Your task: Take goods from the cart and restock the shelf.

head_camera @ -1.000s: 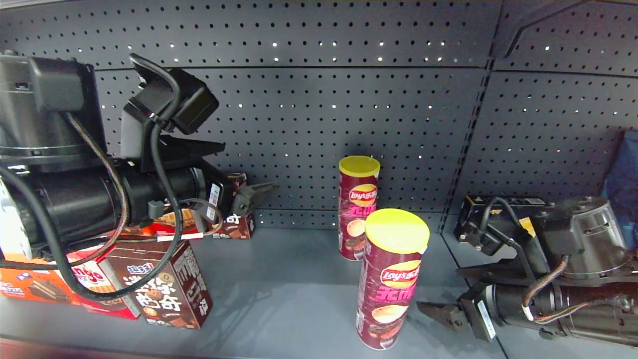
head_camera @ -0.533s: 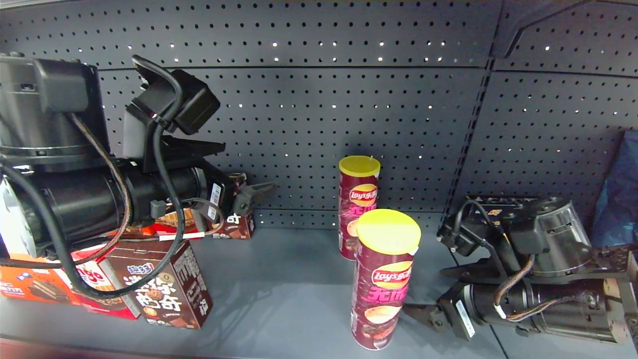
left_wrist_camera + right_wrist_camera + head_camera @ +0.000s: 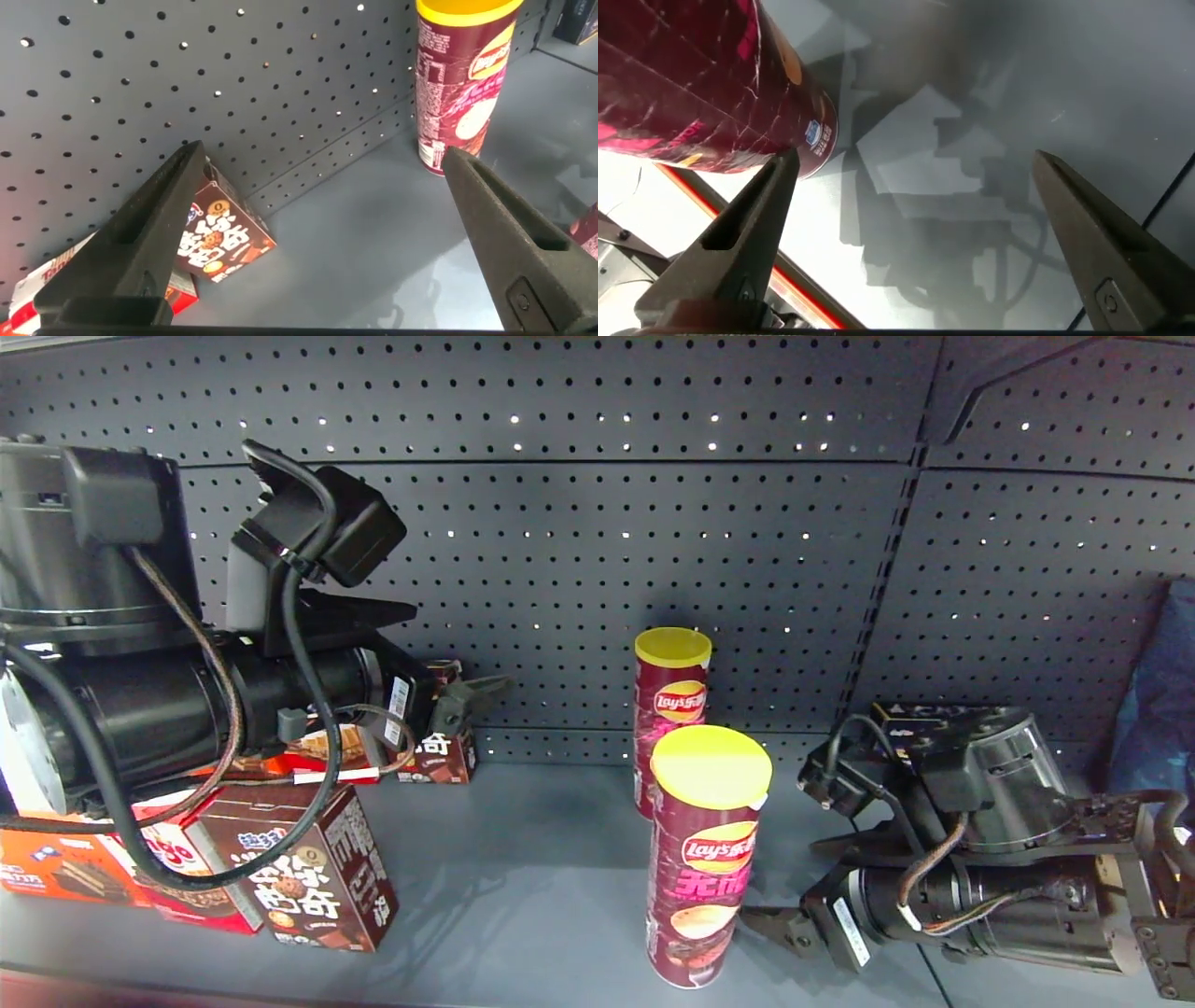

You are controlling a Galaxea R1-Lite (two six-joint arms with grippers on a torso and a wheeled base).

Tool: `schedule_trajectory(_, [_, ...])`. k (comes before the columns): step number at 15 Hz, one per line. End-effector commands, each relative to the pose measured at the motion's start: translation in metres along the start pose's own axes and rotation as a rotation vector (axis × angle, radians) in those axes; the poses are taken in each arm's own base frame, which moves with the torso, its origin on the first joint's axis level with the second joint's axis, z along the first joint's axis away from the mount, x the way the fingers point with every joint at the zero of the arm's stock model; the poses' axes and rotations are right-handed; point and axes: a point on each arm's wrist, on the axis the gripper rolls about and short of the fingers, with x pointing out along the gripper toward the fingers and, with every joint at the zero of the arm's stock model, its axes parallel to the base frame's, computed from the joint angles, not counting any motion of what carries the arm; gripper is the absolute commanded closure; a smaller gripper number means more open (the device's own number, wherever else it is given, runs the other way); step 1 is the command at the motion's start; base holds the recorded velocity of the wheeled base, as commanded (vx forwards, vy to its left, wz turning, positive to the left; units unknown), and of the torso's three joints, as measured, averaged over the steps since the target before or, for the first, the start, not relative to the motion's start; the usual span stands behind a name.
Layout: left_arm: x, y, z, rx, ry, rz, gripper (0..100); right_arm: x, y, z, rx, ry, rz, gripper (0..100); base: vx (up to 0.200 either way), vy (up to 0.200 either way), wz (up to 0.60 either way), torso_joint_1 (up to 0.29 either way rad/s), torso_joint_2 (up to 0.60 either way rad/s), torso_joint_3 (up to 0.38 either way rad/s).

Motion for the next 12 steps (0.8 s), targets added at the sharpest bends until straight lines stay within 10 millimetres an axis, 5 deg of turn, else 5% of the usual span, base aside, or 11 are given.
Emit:
schedule_trajectory(1, [0.0005, -0.0001, -0.0003, 0.0, 0.001, 0.0, 0, 0.0011, 0.0017, 0.0002, -0.005, 0.002, 0.005, 0, 0.0, 0.0, 0.0, 0.0, 0.0, 0.0])
schedule_trajectory(12, [0.002, 0.0003, -0.0005, -0.001, -0.004, 0.003, 0, 0.006, 0.0069, 0.0035, -0.015, 0.003, 0.019, 0, 0.0, 0.0, 0.0, 0.0, 0.0, 0.0])
